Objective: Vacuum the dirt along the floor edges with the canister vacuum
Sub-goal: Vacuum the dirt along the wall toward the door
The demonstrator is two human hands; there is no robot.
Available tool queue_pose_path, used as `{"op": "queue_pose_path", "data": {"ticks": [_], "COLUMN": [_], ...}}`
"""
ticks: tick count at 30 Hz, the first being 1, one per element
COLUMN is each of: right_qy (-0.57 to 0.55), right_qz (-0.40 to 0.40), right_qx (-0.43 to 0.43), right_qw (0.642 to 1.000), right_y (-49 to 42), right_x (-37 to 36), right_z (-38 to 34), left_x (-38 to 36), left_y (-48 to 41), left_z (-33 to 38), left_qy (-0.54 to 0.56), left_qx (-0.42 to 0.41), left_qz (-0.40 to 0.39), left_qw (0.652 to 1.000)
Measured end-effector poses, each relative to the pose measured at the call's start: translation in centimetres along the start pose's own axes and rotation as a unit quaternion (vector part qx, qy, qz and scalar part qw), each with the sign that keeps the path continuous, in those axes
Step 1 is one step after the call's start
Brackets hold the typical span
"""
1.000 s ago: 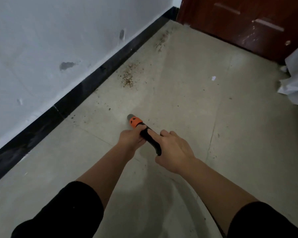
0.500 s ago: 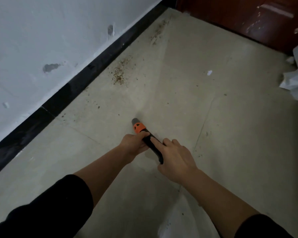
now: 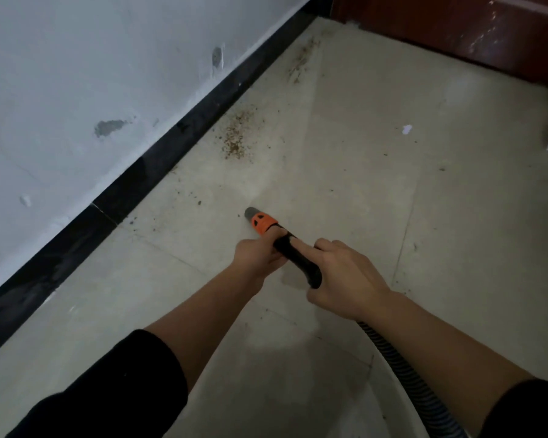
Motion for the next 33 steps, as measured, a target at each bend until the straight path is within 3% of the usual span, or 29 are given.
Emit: {"op": "queue_pose_path", "data": {"ticks": [25, 33], "right_qy": [0.053, 0.057], "right_qz": [0.004, 0.011], "right_qx": [0.064, 0.083], "right_qw": [0.997, 0.995], "right_y": [-5.9, -7.7], "right_x": [1.7, 1.9], "right_z": [-3.0, -4.8], "left_x": [4.4, 6.6], "left_y": [-0.5, -0.8], "left_z": [2.7, 3.6], "left_qy": [0.110, 0.095], "left_qx": [-0.066, -0.087], "left_qz": [0.011, 0.036], "left_qw": [0.992, 0.991]}}
Point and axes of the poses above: each hand's wrist, its own y-axis away from the middle knuckle, its own x-axis out of the back of the hand, z = x × y, the point moved 1 cm from there along -y, towards the middle knuckle, and after that the axes turned 15 degrees about -z, right-handed, at the moved point
